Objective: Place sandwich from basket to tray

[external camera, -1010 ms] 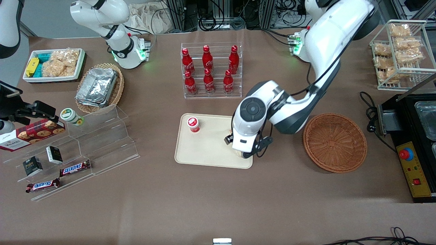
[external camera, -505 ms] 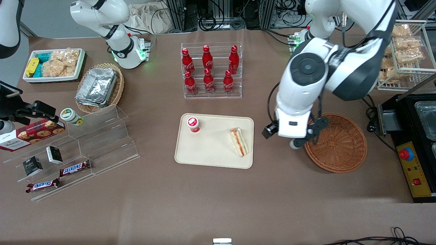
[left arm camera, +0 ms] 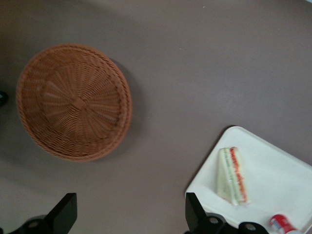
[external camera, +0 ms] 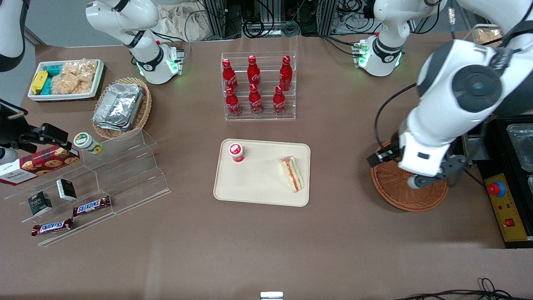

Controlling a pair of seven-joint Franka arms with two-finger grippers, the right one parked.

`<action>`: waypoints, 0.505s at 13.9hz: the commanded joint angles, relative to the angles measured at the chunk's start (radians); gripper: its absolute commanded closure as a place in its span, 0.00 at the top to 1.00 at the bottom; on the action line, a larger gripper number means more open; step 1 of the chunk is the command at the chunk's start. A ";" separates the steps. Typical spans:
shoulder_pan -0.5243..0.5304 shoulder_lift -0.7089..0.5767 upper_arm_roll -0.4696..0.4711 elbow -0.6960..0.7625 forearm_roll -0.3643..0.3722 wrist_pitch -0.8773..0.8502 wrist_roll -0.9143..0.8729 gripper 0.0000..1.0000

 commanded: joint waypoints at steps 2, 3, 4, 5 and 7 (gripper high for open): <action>-0.120 -0.146 0.288 -0.087 -0.112 -0.029 0.276 1.00; -0.164 -0.191 0.376 -0.132 -0.146 -0.022 0.362 1.00; -0.198 -0.237 0.455 -0.182 -0.169 -0.011 0.439 1.00; -0.227 -0.273 0.508 -0.218 -0.174 -0.002 0.490 1.00; -0.238 -0.341 0.551 -0.291 -0.175 0.032 0.550 1.00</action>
